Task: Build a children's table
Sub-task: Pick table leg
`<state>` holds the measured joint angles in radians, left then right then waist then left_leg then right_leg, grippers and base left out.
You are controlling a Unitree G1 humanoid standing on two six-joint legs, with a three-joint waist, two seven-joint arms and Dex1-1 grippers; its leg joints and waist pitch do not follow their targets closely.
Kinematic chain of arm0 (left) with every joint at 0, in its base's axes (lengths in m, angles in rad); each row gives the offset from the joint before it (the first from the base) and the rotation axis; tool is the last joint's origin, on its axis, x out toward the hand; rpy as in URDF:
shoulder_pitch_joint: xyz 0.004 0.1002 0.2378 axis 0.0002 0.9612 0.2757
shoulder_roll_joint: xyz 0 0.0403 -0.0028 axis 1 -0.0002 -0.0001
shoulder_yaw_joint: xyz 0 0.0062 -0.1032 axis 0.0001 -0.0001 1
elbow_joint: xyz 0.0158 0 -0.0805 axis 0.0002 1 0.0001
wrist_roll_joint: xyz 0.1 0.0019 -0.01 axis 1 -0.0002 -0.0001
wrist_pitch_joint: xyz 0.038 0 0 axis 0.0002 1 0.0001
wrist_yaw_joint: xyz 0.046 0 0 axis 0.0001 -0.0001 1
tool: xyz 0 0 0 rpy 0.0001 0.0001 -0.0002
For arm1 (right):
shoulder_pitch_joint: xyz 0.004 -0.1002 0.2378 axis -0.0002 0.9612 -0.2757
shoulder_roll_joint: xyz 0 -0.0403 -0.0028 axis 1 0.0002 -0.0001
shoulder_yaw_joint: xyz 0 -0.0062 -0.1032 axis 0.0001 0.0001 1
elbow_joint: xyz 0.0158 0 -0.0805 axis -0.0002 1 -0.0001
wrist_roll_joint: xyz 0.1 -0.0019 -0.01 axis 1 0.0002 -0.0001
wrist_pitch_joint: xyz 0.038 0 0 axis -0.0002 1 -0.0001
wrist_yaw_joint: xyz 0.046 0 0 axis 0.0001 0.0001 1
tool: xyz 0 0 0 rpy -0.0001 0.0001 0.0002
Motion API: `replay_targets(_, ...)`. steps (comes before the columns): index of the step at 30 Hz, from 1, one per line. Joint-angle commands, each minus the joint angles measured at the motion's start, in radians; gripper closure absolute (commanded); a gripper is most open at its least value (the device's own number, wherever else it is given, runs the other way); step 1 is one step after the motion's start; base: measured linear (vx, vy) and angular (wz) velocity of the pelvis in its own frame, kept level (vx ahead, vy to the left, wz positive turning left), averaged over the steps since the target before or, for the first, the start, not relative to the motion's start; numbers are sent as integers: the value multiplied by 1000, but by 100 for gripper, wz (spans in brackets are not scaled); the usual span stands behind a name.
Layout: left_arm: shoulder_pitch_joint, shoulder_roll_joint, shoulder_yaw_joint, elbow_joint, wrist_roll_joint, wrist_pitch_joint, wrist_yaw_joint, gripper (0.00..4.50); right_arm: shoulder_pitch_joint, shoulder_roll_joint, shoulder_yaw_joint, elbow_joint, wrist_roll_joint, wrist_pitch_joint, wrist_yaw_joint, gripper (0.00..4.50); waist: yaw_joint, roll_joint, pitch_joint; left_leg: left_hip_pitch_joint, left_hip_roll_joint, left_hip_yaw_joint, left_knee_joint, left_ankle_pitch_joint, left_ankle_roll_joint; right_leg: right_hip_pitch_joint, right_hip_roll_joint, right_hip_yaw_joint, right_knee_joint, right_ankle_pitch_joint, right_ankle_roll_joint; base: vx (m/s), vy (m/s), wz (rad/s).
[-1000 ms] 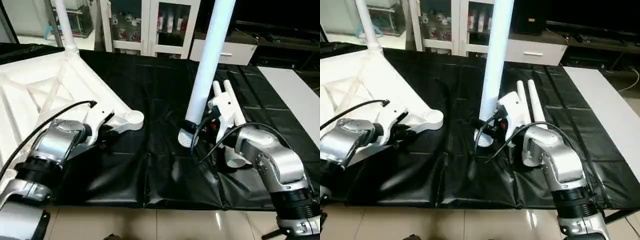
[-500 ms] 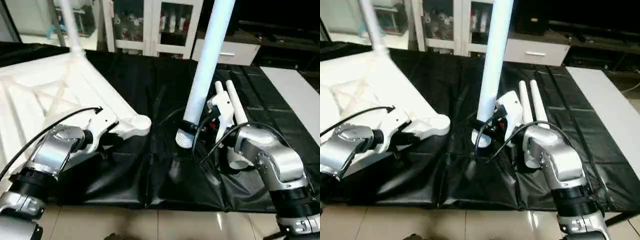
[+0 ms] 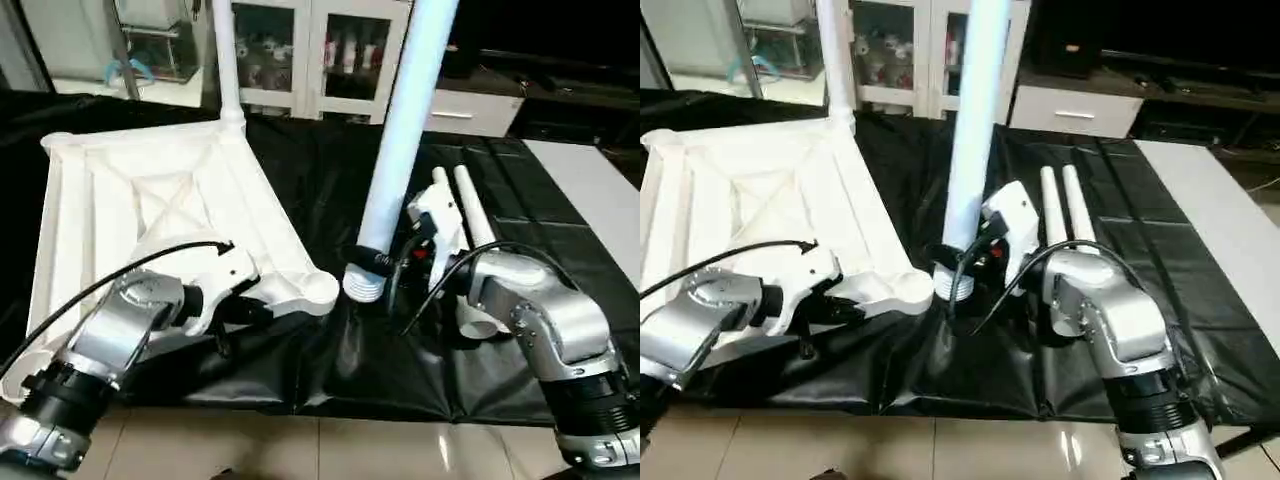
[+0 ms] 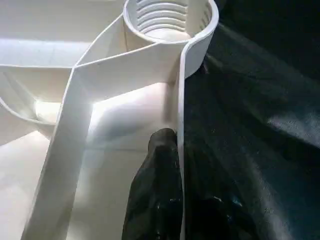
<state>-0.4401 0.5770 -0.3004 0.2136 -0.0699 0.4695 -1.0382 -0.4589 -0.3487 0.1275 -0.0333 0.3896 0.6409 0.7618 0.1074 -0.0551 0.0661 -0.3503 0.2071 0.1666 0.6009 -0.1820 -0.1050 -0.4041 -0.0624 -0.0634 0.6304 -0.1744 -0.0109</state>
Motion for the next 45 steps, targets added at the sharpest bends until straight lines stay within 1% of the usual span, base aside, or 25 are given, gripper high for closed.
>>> replay_targets(1,10,-41,1,-13,-28,-4,9,450,-18,2,4,1,-10,-18,-2,263,-9,0,-61,8,20,-6,-80,-274,-21,30,-75,48,-106,-501,-76,0,0,0)
replay_targets(3,9,-38,-1,-13,-28,-4,8,450,-33,35,7,46,-18,-36,-13,263,-12,3,-63,6,20,-6,-80,-271,-22,30,-75,48,-102,-469,-91,0,0,0)
replay_targets(4,9,-38,-1,-13,-28,-4,8,450,-33,35,7,46,-18,-36,-13,263,-12,2,-64,5,19,-6,-80,-269,-22,32,-75,47,-101,-463,-93,0,0,0)
replay_targets(6,12,-36,-1,-24,-26,-2,2,450,-56,65,16,107,-34,-67,-26,263,-15,0,-64,6,19,-5,-79,-268,-22,30,-75,48,-100,-458,-101,0,0,0)
replay_targets(7,13,-35,-2,-28,-25,-1,-1,450,-64,76,21,130,-40,-78,-30,263,-14,2,-65,8,20,-5,-79,-266,-22,30,-75,48,-100,-454,-103,0,0,0)
replay_targets(8,13,-35,-2,-28,-25,-1,-1,450,-64,76,21,130,-40,-78,-30,263,-17,3,-63,6,20,-5,-80,-267,-24,30,-74,48,-99,-449,-107,0,0,0)
replay_targets(10,16,-33,-5,-46,-27,1,-11,450,-88,104,30,183,-50,-101,-37,263,-17,-2,-63,6,20,-4,-80,-263,-24,30,-75,48,-98,-441,-109,0,0,0)
replay_targets(11,17,-33,-7,-54,-29,3,-14,450,-96,114,33,202,-53,-108,-36,263,-18,0,-65,6,21,-5,-80,-264,-24,31,-76,48,-95,-437,-114,0,0,0)
replay_targets(12,19,-31,-10,-70,-31,7,-18,450,-110,125,42,238,-67,-122,-30,263,-18,-1,-65,6,21,-4,-80,-255,-23,31,-75,49,-93,-423,-117,0,0,0)
replay_targets(13,19,-31,-10,-71,-31,7,-18,450,-111,125,43,240,-68,-123,-30,263,-19,-5,-65,6,22,-3,-80,-250,-22,31,-75,49,-94,-414,-118,0,0,0)
replay_targets(14,20,-31,-11,-73,-31,7,-19,450,-112,126,44,244,-70,-124,-28,263,-17,-1,-65,5,22,-3,-81,-241,-22,32,-74,50,-91,-393,-124,0,0,0)
replay_targets(15,22,-28,-15,-88,-30,7,-23,450,-120,130,51,268,-76,-133,-22,263,-19,-6,-66,3,23,-2,-81,-228,-23,34,-73,49,-86,-370,-128,0,0,0)
replay_targets(17,25,-25,-20,-101,-30,8,-29,450,-124,130,56,283,-78,-134,-14,263,-18,-4,-68,3,23,-1,-80,-211,-22,36,-73,50,-83,-335,-138,0,0,0)
replay_targets(18,28,-23,-24,-114,-29,10,-32,450,-128,131,61,301,-81,-134,-3,263,-18,-8,-67,2,22,1,-80,-200,-19,36,-71,50,-81,-311,-145,0,0,0)
replay_targets(20,30,-23,-24,-118,-27,12,-30,450,-128,127,73,313,-91,-140,7,263,-17,-8,-69,3,22,2,-78,-189,-16,38,-72,50,-78,-293,-148,0,0,0)
replay_targets(21,31,-23,-24,-119,-26,13,-29,450,-128,128,78,323,-95,-142,11,263,-17,-7,-68,1,22,3,-79,-185,-13,38,-72,51,-78,-288,-151,0,0,0)
replay_targets(22,32,-23,-25,-122,-25,15,-29,450,-128,127,86,337,-105,-152,16,263,-18,-10,-68,1,22,3,-79,-185,-13,39,-73,50,-78,-292,-150,0,0,0)
replay_targets(23,33,-22,-26,-126,-25,16,-31,450,-129,132,86,349,-108,-157,14,263,-17,-8,-66,2,23,3,-79,-191,-14,38,-74,51,-79,-306,-147,0,0,0)
replay_targets(27,40,-16,-32,-151,-33,21,-47,450,-139,150,82,384,-114,-174,14,263,-19,-7,-63,3,23,2,-81,-219,-20,35,-74,51,-85,-347,-139,0,0,0)
replay_targets(29,47,-8,-43,-179,-37,26,-65,450,-152,158,89,414,-123,-188,22,263,-20,-10,-62,3,24,1,-82,-221,-21,34,-74,52,-85,-352,-140,0,0,0)
replay_targets(32,48,-7,-46,-184,-37,25,-68,450,-159,160,90,425,-125,-191,25,263,-21,-8,-62,3,24,0,-83,-225,-23,35,-73,51,-83,-347,-140,0,0,0)
replay_targets(33,51,-5,-53,-196,-37,23,-77,450,-173,165,87,453,-127,-200,28,263,-23,-13,-59,2,23,0,-84,-232,-22,34,-73,51,-84,-356,-138,0,0,0)
replay_targets(37,48,-7,-53,-192,-28,22,-66,450,-179,164,90,465,-128,-201,38,263,-28,-14,-55,5,23,-1,-84,-259,-23,31,-75,52,-91,-404,-128,0,0,0)
replay_targets(41,39,-8,-43,-173,-18,20,-52,450,-181,168,87,476,-137,-204,53,263,-28,-15,-55,4,24,-1,-85,-246,-20,31,-73,52,-89,-388,-129,0,0,0)
replay_targets(45,39,-6,-41,-172,-18,21,-52,450,-181,174,74,492,-131,-207,50,263,-30,-15,-54,5,24,-2,-85,-268,-22,29,-75,52,-93,-421,-125,0,0,0)
